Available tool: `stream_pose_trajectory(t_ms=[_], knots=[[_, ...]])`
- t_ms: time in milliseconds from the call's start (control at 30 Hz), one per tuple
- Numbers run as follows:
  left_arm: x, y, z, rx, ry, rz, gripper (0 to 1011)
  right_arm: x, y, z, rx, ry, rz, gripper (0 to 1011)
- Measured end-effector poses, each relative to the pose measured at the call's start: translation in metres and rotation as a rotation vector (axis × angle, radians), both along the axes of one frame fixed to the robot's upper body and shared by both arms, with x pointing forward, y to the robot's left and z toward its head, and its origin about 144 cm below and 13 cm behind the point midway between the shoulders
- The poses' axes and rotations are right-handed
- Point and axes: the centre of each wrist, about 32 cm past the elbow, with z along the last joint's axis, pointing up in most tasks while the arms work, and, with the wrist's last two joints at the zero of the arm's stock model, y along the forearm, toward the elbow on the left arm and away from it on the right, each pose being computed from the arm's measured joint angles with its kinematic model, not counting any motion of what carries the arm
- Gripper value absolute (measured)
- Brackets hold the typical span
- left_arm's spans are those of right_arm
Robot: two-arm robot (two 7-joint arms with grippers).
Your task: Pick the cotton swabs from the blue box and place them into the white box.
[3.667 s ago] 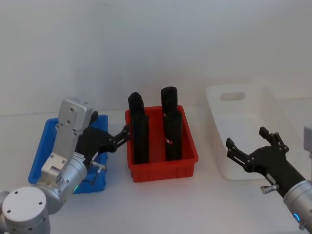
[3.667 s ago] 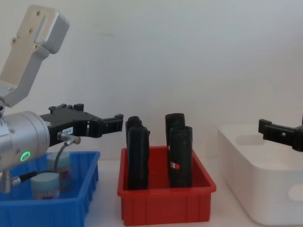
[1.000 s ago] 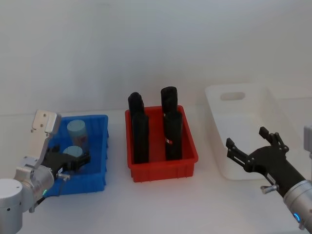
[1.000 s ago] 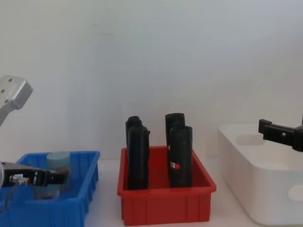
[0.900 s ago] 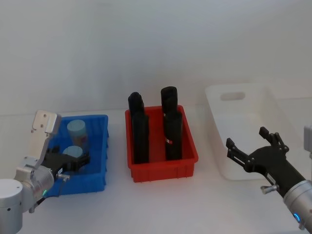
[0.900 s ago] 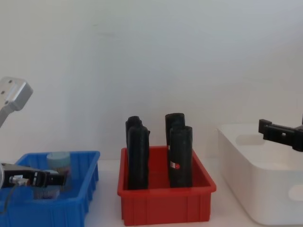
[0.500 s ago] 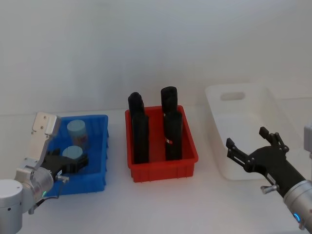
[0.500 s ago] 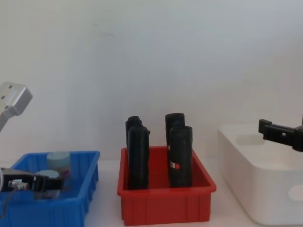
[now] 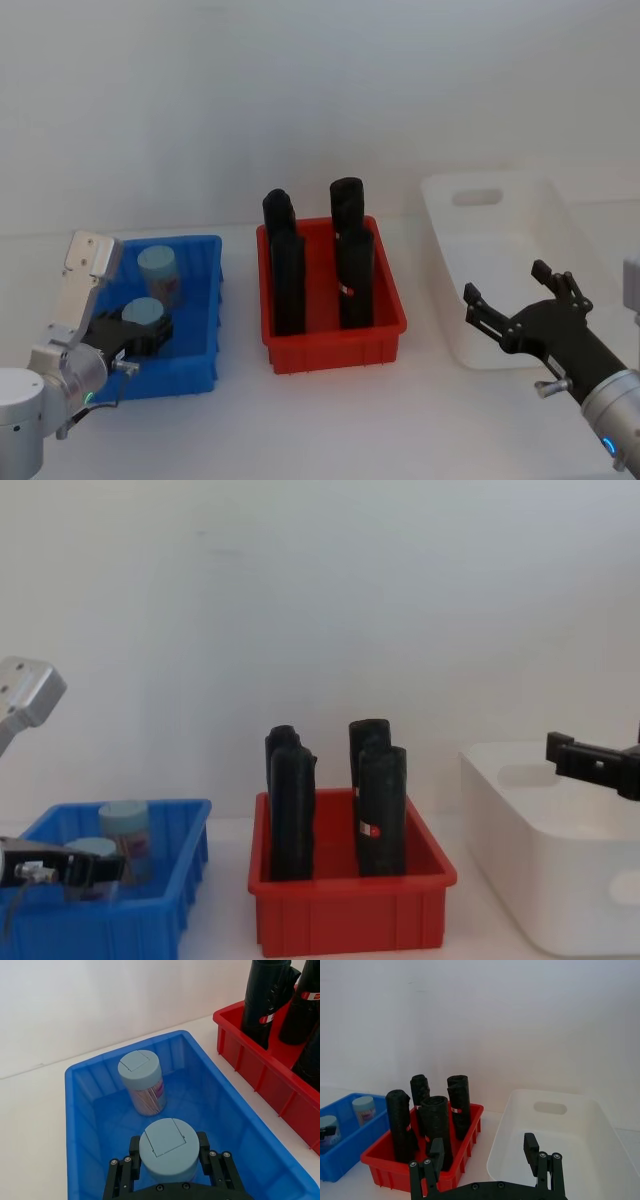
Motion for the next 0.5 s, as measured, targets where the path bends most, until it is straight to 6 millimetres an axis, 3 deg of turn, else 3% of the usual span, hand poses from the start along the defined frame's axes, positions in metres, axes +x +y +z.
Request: stream_pose_trajectory(t_ms=[500], knots=[[-0.005, -0.002, 0.018, 0.008, -0.054, -0.042, 673, 0.000, 0.000, 0.000, 0.000, 0.000, 0.000, 1002]])
